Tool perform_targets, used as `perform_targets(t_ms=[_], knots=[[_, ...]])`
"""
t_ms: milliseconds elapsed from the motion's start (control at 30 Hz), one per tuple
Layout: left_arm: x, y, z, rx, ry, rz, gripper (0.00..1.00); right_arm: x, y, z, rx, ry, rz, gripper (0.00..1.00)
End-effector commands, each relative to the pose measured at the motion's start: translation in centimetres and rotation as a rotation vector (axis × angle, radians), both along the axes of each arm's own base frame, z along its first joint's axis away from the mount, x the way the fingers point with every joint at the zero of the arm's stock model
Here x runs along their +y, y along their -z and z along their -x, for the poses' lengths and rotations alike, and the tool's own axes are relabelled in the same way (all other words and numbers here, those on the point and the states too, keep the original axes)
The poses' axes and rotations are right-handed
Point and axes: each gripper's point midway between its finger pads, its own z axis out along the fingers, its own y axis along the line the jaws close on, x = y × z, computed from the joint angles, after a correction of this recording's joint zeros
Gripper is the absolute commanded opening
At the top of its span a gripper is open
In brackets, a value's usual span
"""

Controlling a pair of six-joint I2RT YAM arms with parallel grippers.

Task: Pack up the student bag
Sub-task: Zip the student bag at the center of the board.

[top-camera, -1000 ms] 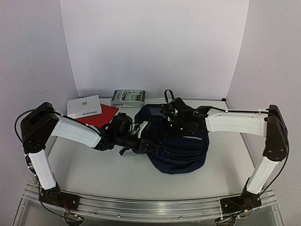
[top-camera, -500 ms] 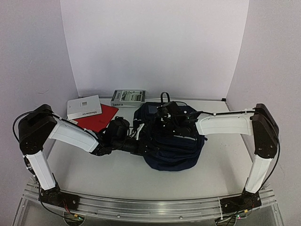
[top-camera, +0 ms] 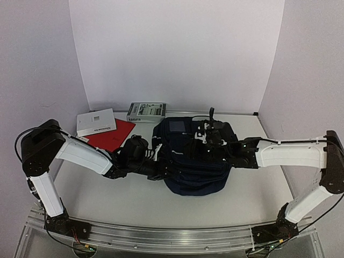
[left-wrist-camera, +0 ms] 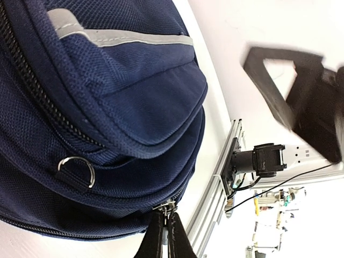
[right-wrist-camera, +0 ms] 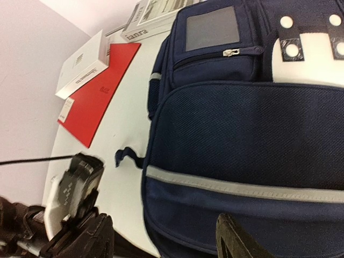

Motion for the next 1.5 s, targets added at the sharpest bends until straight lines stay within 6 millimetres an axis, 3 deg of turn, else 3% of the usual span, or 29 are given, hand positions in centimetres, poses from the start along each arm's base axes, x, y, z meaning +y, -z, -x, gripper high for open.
perform_targets(t_ms=[0,167,267,500,733,867,1100,1200,1267,1333,1467], knots=[[-0.5,-2.5,0.1,0.064,0.01,0.074,0.0,1.4,1.2,4.2,0.005,-0.153,0.023,0.56],[-0.5,-2.4,-0.1,0.102,-0.004,0.058,0.0,2.7,3.8,6.3,0.036,-0.215,0.088,0.43],[-0.5,-2.4,-0.1,0.117,-0.004,0.055,0.0,3.6,4.8,6.7,0.029,-0.23,0.126,0.41],[-0.5,-2.4,-0.1,0.123,-0.009,0.044,0.0,4.0,6.8,5.9,0.046,-0.199,0.206,0.36],[-0.6,-2.5,-0.1,0.129,-0.003,0.043,0.0,4.7,7.1,5.0,0.022,-0.195,0.242,0.36],[-0.7,-2.6,-0.1,0.13,0.0,0.044,0.0,4.8,7.6,4.3,0.015,-0.172,0.282,0.27],[-0.6,-2.2,-0.1,0.136,-0.005,0.031,0.0,4.2,6.9,3.2,-0.005,-0.093,0.296,0.0],[0.0,-1.8,-0.7,0.134,-0.038,0.006,0.1,3.5,6.9,3.1,0.004,-0.058,0.299,0.0],[1.0,-1.9,-1.5,0.12,-0.08,-0.017,0.28,3.2,7.0,3.3,0.018,-0.042,0.295,0.0],[2.2,-1.7,-2.6,0.1,-0.142,-0.056,0.38,2.9,7.2,3.6,0.036,-0.034,0.286,0.0],[4.1,-1.5,-4.2,0.076,-0.22,-0.124,0.53,2.5,7.4,4.2,0.066,-0.039,0.263,0.0]])
